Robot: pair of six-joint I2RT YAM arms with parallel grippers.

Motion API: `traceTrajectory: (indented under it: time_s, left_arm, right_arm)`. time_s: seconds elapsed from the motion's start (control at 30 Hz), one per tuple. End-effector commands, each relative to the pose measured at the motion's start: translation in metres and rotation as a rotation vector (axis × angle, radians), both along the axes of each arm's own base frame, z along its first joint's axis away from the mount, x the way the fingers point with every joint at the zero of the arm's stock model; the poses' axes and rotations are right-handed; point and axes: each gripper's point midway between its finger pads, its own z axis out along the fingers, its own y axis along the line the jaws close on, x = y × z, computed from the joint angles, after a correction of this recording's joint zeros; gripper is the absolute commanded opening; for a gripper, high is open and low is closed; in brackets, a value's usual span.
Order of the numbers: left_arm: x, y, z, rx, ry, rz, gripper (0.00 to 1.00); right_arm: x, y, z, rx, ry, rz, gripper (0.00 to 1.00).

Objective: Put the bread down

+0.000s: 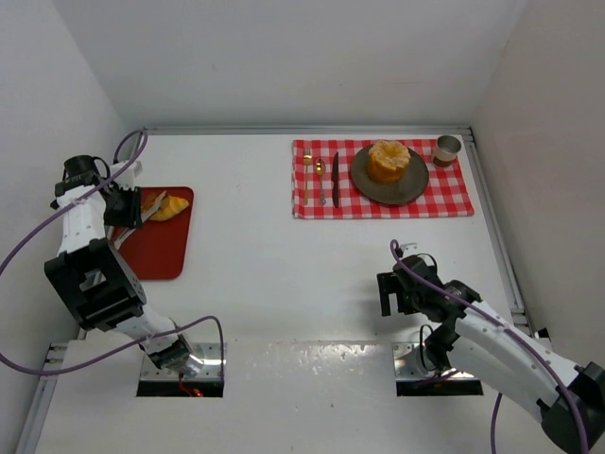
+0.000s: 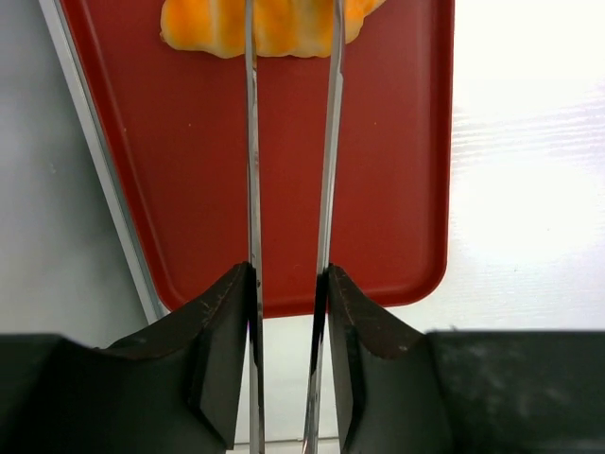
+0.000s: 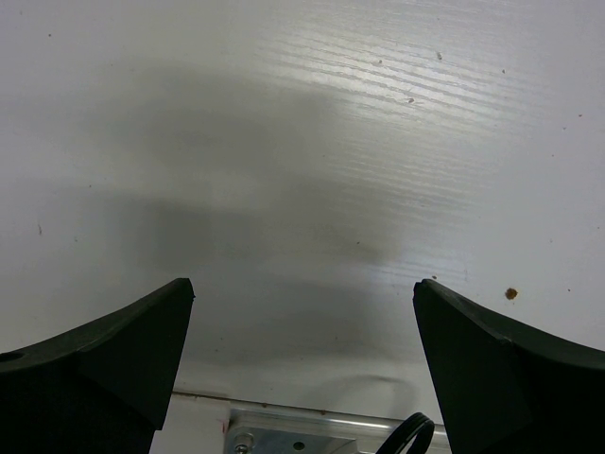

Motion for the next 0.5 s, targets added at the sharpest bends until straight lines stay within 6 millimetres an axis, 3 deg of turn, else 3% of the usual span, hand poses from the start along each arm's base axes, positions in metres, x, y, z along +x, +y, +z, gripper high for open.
traceTrajectory:
  time_s: [0.0, 0.07, 0.2, 0.37, 0.47]
  left_arm:
    - [0.002, 0.000, 0.004, 0.012, -0.011, 0.003, 0.16]
    - [0.002, 0.000, 0.004, 0.012, -0.011, 0.003, 0.00]
    - [0.003, -0.002, 0.015, 0.008, -0.024, -0.002, 0.00]
    - [0.017, -0.012, 0.072, 0.001, -0.184, -0.017, 0.00]
    - [0.019, -0.017, 0.087, -0.015, -0.219, -0.028, 0.00]
  right_arm:
    - [0.011, 0.005, 0.011, 0.019, -0.050, 0.001, 0.99]
    - [0.010, 0.005, 0.011, 0.017, -0.047, -0.004, 0.99]
    - [0.011, 0.005, 0.013, 0.020, -0.050, -0.003, 0.99]
    - [0.009, 0.002, 0.013, 0.014, -0.055, -0.018, 0.99]
    - [0.011, 0.001, 0.014, 0.021, -0.067, -0.029, 0.99]
